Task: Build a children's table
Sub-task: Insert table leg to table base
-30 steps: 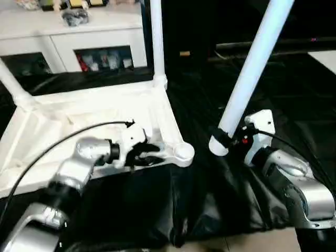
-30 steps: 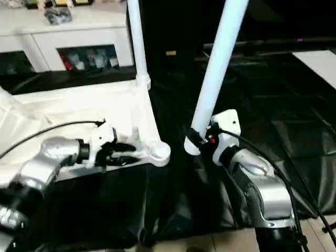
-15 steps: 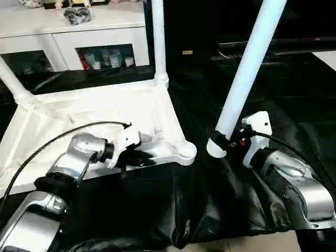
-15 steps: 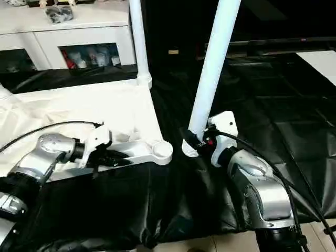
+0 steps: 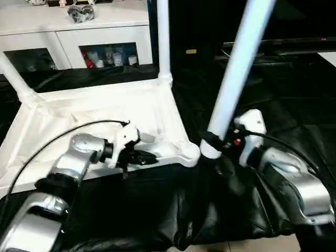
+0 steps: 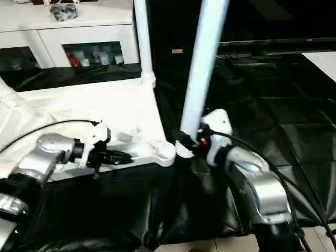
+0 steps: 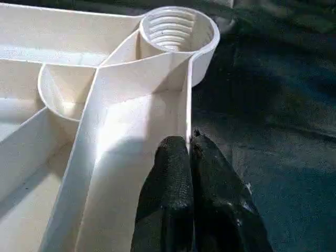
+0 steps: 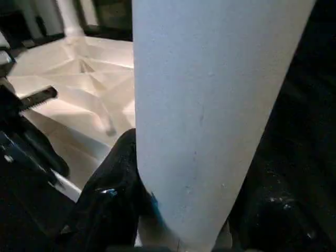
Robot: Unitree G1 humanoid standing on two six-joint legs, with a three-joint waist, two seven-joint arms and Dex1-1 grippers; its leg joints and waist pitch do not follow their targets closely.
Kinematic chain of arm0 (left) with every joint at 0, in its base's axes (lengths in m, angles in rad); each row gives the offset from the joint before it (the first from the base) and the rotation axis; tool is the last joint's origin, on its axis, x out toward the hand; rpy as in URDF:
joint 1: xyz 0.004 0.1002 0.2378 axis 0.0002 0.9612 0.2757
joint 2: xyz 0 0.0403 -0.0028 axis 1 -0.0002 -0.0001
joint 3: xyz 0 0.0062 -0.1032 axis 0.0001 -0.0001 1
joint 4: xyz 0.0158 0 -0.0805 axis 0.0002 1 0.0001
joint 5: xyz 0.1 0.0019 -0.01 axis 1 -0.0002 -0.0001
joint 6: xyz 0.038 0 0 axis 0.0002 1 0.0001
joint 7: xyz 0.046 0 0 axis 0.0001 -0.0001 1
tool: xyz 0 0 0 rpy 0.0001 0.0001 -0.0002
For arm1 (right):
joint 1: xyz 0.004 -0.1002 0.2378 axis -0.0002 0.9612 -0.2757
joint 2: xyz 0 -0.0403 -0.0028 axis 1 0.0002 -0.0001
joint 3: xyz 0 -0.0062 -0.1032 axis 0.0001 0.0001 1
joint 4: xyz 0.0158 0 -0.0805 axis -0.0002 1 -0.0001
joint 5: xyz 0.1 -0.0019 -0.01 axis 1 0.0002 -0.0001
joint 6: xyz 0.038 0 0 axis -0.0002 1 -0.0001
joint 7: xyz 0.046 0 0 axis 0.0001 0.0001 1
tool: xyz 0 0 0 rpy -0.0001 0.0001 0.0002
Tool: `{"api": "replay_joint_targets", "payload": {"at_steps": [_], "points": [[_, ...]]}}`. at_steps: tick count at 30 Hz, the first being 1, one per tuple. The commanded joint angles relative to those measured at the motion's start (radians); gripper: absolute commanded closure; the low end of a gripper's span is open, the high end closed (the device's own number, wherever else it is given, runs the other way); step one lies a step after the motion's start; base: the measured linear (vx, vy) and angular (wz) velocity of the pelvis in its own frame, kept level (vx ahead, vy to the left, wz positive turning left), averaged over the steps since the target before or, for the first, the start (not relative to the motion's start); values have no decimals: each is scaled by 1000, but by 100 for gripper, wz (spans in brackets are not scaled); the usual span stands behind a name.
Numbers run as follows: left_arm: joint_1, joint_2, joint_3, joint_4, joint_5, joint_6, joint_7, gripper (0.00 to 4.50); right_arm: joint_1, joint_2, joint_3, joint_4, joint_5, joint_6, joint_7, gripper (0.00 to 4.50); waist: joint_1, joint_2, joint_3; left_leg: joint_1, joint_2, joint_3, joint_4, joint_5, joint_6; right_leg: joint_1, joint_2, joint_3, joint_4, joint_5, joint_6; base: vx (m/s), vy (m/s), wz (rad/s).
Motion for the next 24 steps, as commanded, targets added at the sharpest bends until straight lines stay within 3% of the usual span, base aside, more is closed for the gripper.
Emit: {"api": "replay_joint_targets", "payload": {"at_steps": [1, 4, 9, 14, 15, 18, 19, 24], "points": [[20, -24, -22, -24, 17, 14, 31, 450, -39, 8, 5, 8, 9, -5, 4, 262, 0, -5, -59, 24, 85, -30, -88, -134, 37, 40, -92, 39, -62, 21, -311, 0, 0, 0], [28, -55, -30, -57, 28, 27, 73, 450, -66, 16, 9, 52, 6, -5, 17, 262, 2, -6, -57, 27, 86, -29, -89, -150, 24, 39, -91, 40, -65, -13, -307, 0, 0, 0], [53, -106, -55, -144, 54, 77, 135, 450, -90, 9, 29, 145, -20, -42, 45, 262, 8, -20, -58, 22, 85, -24, -87, -121, 36, 40, -92, 39, -67, -7, -299, 0, 0, 0], [54, -115, -63, -151, 74, 48, 161, 450, -75, 6, 41, 155, -24, -40, 63, 262, 13, -18, -58, 22, 85, -25, -86, -112, 53, 38, -91, 38, -67, -18, -282, 0, 0, 0], [53, -115, -60, -150, 75, 44, 164, 450, -72, 6, 42, 159, -25, -44, 65, 262, 15, -10, -58, 22, 85, -26, -87, -119, 48, 37, -92, 39, -68, -31, -280, 0, 0, 0], [49, -118, -43, -149, 56, 67, 154, 406, -73, 16, 31, 190, -32, -76, 54, 262, 15, -12, -56, 24, 85, -26, -90, -149, 28, 35, -90, 39, -71, -53, -279, 0, 0, 0], [49, -118, -36, -147, 52, 69, 153, 393, -76, 20, 27, 204, -34, -89, 49, 262, 15, -7, -57, 23, 85, -26, -90, -152, 24, 35, -92, 39, -70, -54, -279, 0, 0, 0], [49, -116, -30, -138, 40, 82, 143, 386, -81, 24, 23, 226, -37, -106, 49, 262, 10, -13, -57, 21, 83, -27, -90, -147, 27, 39, -91, 39, -69, -29, -284, 0, 0, 0]]}}
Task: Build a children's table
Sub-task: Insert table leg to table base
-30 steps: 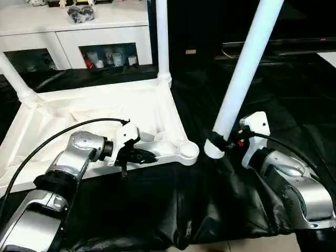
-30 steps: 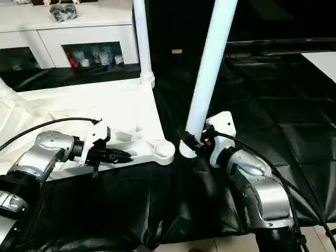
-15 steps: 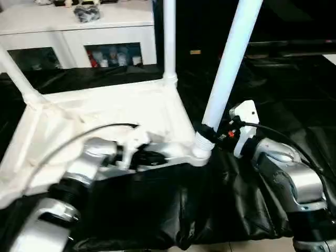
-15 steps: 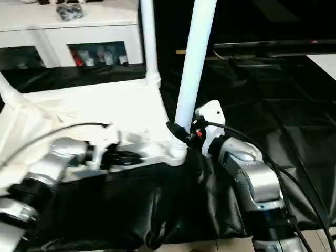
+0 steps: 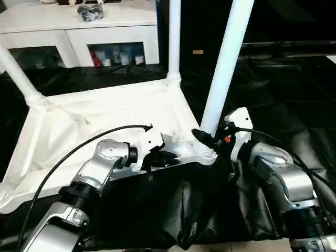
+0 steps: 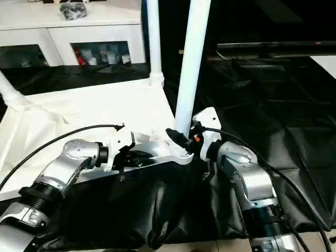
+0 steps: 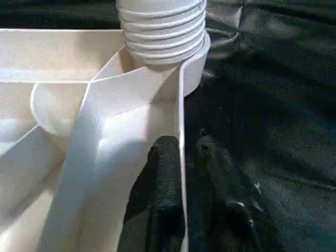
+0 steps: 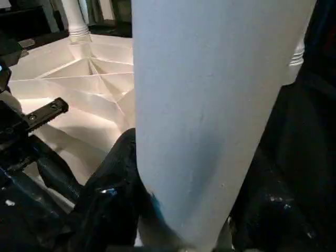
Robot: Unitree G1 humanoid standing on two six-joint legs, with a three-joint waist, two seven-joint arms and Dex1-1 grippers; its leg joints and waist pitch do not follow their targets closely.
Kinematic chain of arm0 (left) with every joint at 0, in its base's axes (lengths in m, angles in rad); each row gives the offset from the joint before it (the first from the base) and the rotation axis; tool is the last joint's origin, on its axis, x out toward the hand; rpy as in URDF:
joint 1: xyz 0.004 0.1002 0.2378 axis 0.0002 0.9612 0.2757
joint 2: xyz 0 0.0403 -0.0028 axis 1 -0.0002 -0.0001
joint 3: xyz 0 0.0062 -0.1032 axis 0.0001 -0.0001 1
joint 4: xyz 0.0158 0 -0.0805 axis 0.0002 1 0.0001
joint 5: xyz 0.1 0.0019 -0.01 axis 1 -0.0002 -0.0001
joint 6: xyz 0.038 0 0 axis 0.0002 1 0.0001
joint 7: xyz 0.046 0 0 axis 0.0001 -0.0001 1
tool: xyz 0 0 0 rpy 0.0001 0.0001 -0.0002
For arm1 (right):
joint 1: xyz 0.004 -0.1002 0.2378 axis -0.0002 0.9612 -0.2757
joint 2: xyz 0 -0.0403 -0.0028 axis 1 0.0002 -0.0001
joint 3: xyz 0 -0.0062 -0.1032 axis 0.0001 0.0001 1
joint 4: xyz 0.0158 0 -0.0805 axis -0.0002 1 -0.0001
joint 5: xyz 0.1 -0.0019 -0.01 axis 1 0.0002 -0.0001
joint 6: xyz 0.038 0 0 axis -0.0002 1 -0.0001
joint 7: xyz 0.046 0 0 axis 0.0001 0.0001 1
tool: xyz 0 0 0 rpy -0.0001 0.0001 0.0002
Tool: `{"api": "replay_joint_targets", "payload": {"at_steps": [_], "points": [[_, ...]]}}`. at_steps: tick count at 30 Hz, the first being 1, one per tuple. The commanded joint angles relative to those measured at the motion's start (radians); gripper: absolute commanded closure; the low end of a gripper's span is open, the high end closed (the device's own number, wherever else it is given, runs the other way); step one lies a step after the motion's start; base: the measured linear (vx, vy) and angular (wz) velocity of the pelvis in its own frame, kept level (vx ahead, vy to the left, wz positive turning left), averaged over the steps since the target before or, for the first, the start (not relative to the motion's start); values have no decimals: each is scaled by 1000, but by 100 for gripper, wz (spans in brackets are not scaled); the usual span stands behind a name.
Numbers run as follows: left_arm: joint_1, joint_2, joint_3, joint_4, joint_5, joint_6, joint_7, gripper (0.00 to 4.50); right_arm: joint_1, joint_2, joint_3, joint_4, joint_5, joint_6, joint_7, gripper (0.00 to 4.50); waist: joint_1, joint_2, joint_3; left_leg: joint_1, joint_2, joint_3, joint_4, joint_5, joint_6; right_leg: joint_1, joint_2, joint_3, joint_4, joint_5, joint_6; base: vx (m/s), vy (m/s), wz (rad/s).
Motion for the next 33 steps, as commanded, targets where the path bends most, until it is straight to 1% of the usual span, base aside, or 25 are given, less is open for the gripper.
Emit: {"api": "replay_joint_targets", "payload": {"at_steps": [1, 4, 6, 8, 11, 13, 16, 18, 23, 25, 27, 30, 31, 32, 33], "points": [[3, 8, 1, 17, -2, 1, -21, 385, -1, -1, -8, 24, -6, -4, -2, 262, -4, -11, -59, 20, 82, -33, -89, -142, 30, 38, -87, 39, -70, -24, -284, 0, 0, 0], [-1, 11, -6, 41, 10, -8, -29, 385, 6, -3, -7, 21, -5, -8, 0, 262, -5, -9, -58, 21, 83, -33, -90, -140, 36, 37, -86, 39, -70, -24, -285, 0, 0, 0], [-5, 11, -8, 55, 14, -5, -36, 385, 9, -3, -6, 25, -7, -16, 3, 262, -6, -7, -58, 21, 83, -33, -90, -147, 34, 36, -86, 39, -71, -29, -287, 0, 0, 0], [-10, 12, -7, 65, 13, -1, -41, 385, 11, -5, -6, 25, -8, -18, 7, 262, -8, -9, -57, 21, 83, -32, -91, -157, 31, 36, -87, 40, -73, -42, -288, 0, 0, 0], [-14, 16, -12, 73, 13, 0, -49, 385, 12, -7, -6, 25, -9, -19, 10, 262, -10, -8, -56, 21, 84, -33, -93, -164, 27, 36, -87, 40, -73, -50, -288, 0, 0, 0], [-23, 18, -17, 102, 26, -18, -50, 414, 14, -13, -4, 25, -9, -16, 18, 262, -14, -10, -56, 20, 83, -34, -93, -169, 28, 37, -87, 40, -74, -56, -288, 0, 0, 0], [-32, 17, -18, 121, 31, -25, -57, 425, 15, -21, -1, 31, -11, -17, 27, 262, -16, -11, -56, 20, 84, -34, -93, -169, 32, 38, -89, 41, -75, -66, -288, 0, 0, 0], [-35, 18, -19, 125, 32, -23, -64, 449, 16, -23, 2, 35, -12, -18, 31, 262, -15, -11, -56, 21, 84, -32, -92, -165, 35, 36, -88, 41, -75, -62, -290, 0, 0, 0], [-43, 22, -20, 142, 32, -24, -83, 450, 21, -29, 6, 41, -14, -20, 40, 262, -15, -11, -55, 20, 85, -33, -93, -167, 38, 36, -88, 41, -76, -63, -295, 0, 0, 0], [-39, 22, -12, 132, 16, -13, -95, 450, 19, -23, -3, 49, -3, -21, 42, 262, -16, -8, -54, 21, 85, -33, -94, -179, 33, 35, -88, 40, -77, -76, -294, 0, 0, 0], [-38, 22, -10, 130, 12, -10, -98, 450, 18, -21, -6, 52, 0, -22, 43, 262, -16, -8, -55, 21, 86, -34, -95, -179, 30, 36, -88, 41, -76, -74, -295, 0, 0, 0], [-21, 19, -11, 104, 4, -2, -101, 450, 18, -8, -28, 83, 15, -31, 40, 262, -18, -13, -54, 20, 86, -33, -95, -182, 32, 36, -90, 41, -77, -76, -298, 0, 0, 0], [-18, 17, -9, 99, 1, 0, -101, 450, 19, -6, -32, 88, 18, -33, 40, 262, -17, -12, -54, 20, 86, -33, -95, -182, 33, 36, -90, 41, -77, -77, -299, 0, 0, 0], [-13, 12, -5, 88, -5, -1, -96, 450, 21, -3, -39, 97, 22, -37, 40, 262, -16, -14, -54, 20, 87, -33, -94, -181, 36, 36, -92, 42, -77, -84, -300, 0, 0, 0], [-11, 9, -2, 84, -8, -2, -93, 450, 23, -2, -43, 102, 24, -40, 40, 263, -17, -14, -53, 19, 86, -33, -95, -182, 37, 35, -91, 42, -79, -90, -299, 0, 0, 0]]}}
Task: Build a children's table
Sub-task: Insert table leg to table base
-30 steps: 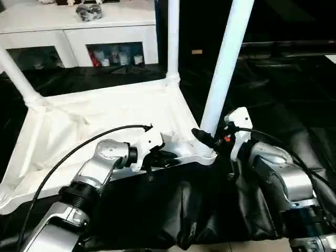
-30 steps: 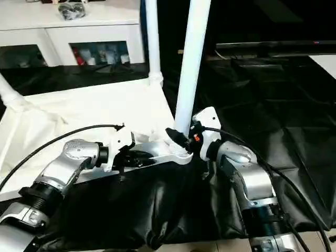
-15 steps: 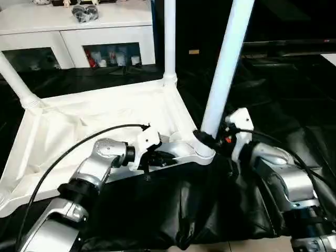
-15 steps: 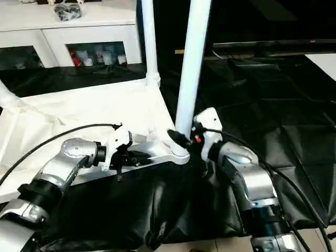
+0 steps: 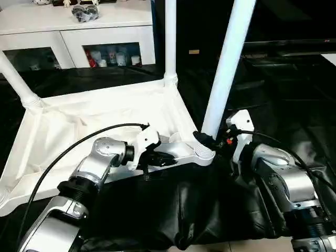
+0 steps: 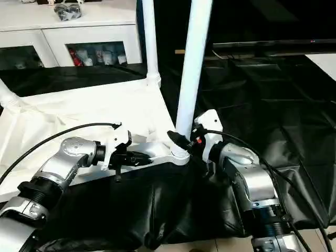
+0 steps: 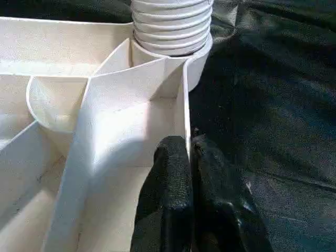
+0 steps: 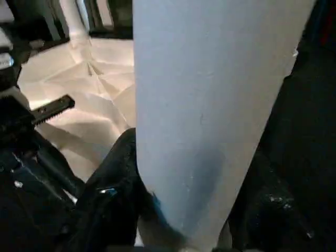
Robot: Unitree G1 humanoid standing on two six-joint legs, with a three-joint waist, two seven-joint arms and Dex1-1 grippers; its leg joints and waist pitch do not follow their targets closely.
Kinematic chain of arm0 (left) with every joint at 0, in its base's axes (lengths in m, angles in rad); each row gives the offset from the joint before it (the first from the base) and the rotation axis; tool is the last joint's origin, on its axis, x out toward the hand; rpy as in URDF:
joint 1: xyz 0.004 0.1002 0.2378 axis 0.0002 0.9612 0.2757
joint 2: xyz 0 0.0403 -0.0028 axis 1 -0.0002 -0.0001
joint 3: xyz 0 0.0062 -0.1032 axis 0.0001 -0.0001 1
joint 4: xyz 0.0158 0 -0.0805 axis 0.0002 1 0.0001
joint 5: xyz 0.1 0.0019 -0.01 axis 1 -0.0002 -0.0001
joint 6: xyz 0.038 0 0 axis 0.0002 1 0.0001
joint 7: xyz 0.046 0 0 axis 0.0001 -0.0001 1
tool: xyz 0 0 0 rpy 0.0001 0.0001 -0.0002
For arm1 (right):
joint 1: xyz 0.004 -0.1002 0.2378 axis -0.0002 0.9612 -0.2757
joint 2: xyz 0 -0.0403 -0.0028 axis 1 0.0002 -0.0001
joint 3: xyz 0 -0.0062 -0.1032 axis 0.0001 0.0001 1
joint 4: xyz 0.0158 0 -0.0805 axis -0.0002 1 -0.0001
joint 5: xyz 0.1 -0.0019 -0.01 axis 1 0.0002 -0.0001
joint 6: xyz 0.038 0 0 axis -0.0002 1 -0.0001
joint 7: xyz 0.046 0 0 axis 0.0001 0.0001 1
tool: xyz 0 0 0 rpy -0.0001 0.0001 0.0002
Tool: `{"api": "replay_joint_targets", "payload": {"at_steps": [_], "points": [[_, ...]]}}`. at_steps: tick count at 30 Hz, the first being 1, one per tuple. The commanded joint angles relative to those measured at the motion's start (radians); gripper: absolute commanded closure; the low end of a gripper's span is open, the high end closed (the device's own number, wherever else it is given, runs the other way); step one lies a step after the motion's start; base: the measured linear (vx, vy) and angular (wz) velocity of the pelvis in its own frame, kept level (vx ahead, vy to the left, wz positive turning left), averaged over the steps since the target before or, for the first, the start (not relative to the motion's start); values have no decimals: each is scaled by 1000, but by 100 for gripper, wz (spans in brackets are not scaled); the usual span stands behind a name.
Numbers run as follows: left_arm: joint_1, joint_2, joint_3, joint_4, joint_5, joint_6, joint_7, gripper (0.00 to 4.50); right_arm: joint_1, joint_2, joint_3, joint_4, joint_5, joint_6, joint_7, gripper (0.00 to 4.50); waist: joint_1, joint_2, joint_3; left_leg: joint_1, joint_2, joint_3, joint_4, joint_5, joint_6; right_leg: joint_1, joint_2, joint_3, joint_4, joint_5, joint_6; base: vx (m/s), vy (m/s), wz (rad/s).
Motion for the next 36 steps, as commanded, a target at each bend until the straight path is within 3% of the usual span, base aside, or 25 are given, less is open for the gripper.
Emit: {"api": "replay_joint_targets", "payload": {"at_steps": [1, 11, 12, 15, 18, 23, 28, 29, 30, 33, 36], "points": [[28, -4, -15, -13, -6, 15, -26, 450, 19, -1, -18, 41, -7, -3, -5, 263, 0, -16, -54, 19, 87, -33, -92, -170, 41, 36, -90, 42, -76, -83, -297, 0, 0, 0], [40, -19, 6, -40, -18, 24, 7, 450, 84, 55, -88, 134, 31, -128, -23, 263, -2, -14, -52, 19, 87, -32, -96, -185, 49, 32, -89, 40, -80, -100, -294, 0, 0, 0], [41, -20, 7, -41, -18, 25, 8, 450, 90, 61, -94, 140, 35, -140, -25, 263, -1, -8, -52, 20, 87, -33, -97, -191, 47, 31, -90, 41, -80, -106, -293, 0, 0, 0], [40, -23, 11, -48, -17, 34, 12, 450, 119, 75, -94, 156, 28, -198, -24, 263, -2, -8, -53, 20, 89, -32, -99, -201, 41, 31, -90, 41, -82, -105, -289, 0, 0, 0], [37, -26, 12, -44, -16, 32, 16, 450, 137, 86, -96, 167, 25, -237, -27, 263, -2, -9, -54, 18, 88, -32, -98, -181, 55, 33, -90, 40, -80, -81, -291, 0, 0, 0], [34, -28, 14, -40, -16, 31, 18, 450, 151, 99, -100, 164, 24, -260, -35, 263, -2, -10, -52, 19, 88, -32, -101, -192, 60, 32, -90, 40, -84, -104, -287, 0, 0, 0], [33, -27, 12, -39, -10, 30, 18, 450, 161, 90, -61, 159, -18, -304, -35, 263, -1, -10, -54, 19, 89, -32, -101, -185, 60, 32, -90, 40, -83, -100, -282, 0, 0, 0], [33, -27, 12, -39, -10, 30, 18, 450, 161, 90, -61, 159, -18, -304, -35, 263, -1, -10, -53, 18, 88, -32, -101, -181, 61, 32, -90, 39, -84, -94, -281, 0, 0, 0], [34, -22, 7, -42, -4, 27, 15, 450, 162, 70, -24, 141, -58, -308, -31, 263, -1, -10, -53, 18, 88, -32, -101, -182, 62, 31, -90, 40, -84, -96, -281, 0, 0, 0], [33, -20, 5, -41, -1, 27, 14, 450, 160, 55, 1, 127, -81, -301, -23, 263, -2, -11, -49, 20, 89, -33, -104, -213, 51, 30, -90, 41, -90, -153, -267, 0, 0, 0], [31, -19, 4, -37, 1, 24, 14, 450, 164, 45, 31, 90, -87, -284, 0, 263, -3, -14, -51, 19, 90, -34, -105, -214, 50, 30, -90, 42, -90, -152, -262, 0, 0, 0]]}}
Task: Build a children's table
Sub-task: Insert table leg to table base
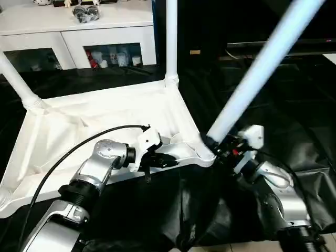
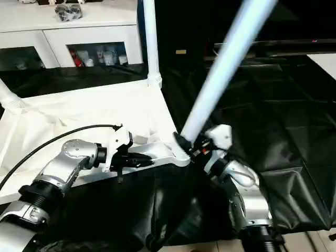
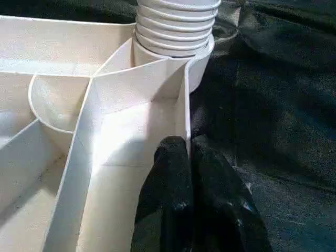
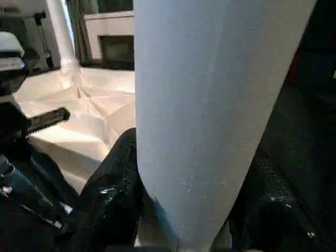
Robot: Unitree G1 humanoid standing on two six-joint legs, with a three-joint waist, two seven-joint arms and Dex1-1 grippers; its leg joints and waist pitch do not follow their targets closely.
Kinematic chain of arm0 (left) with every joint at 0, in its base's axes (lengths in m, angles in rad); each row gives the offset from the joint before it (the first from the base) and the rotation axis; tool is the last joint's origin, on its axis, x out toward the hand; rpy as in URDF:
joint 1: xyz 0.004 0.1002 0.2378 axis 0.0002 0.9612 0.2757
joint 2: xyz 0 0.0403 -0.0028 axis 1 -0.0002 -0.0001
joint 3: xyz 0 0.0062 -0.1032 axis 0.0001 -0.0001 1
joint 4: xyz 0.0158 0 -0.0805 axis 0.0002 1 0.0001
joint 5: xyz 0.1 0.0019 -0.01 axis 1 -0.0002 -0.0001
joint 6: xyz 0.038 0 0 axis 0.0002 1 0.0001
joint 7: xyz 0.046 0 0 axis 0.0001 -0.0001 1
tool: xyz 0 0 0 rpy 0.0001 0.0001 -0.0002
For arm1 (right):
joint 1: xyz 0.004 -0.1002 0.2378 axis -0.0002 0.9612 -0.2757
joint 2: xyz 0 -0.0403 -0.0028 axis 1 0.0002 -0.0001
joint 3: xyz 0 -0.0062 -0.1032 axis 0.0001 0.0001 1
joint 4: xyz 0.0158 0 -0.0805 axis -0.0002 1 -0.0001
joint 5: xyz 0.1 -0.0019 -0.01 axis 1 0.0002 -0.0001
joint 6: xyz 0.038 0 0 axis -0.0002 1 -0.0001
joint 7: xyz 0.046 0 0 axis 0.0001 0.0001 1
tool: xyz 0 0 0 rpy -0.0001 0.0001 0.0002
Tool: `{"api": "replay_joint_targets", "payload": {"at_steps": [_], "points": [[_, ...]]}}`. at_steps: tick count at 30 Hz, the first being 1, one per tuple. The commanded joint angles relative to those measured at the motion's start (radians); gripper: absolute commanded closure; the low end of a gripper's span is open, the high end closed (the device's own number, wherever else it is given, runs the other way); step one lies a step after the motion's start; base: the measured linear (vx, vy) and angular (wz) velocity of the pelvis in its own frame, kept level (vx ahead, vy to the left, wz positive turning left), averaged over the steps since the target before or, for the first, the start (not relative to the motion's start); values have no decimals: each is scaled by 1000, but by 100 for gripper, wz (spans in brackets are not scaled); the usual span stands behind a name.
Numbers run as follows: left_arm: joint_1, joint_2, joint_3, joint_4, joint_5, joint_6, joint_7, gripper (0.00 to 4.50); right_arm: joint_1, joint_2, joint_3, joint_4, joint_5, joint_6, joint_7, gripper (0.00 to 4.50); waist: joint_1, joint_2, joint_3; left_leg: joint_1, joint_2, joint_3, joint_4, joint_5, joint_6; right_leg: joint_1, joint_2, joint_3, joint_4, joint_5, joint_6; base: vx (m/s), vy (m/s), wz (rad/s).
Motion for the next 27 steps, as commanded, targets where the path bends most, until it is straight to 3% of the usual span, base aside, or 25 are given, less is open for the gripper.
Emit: {"api": "replay_joint_targets", "payload": {"at_steps": [1, 11, 18, 19, 20, 27], "points": [[11, -5, -2, -1, -5, -2, 0, 450, 35, -15, 37, 37, -43, 57, 9, 263, -4, -16, -45, 19, 90, -36, -100, -210, 50, 27, -89, 42, -78, -143, -263, 0, 0, 0], [1, -2, -7, -2, -1, 2, -15, 450, -5, -40, 65, 43, -9, 106, 104, 263, -4, -21, -46, 18, 89, -34, -96, -183, 73, 28, -90, 41, -76, -116, -275, 0, 0, 0], [7, 22, -34, -33, 10, -1, -63, 450, -46, -89, 137, 66, -8, 145, 275, 263, 2, -21, -48, 18, 92, -33, -92, -144, 96, 30, -90, 38, -70, -62, -290, 0, 0, 0], [7, 26, -39, -38, 13, -2, -71, 450, -47, -96, 148, 66, -11, 144, 295, 263, 3, -20, -48, 19, 92, -33, -92, -146, 95, 30, -90, 37, -70, -59, -292, 0, 0, 0], [7, 34, -46, -45, 16, -3, -85, 450, -48, -106, 163, 68, -16, 148, 323, 263, 3, -22, -40, 17, 93, -33, -96, -153, 95, 26, -89, 38, -71, -60, -292, 0, 0, 0], [-6, 67, -72, -67, 32, -19, -143, 450, -56, -137, 219, 86, -44, 129, 429, 263, -1, -23, -33, 22, 95, -36, -106, -233, 52, 26, -90, 40, -76, -115, -296, 0, 0, 0]]}}
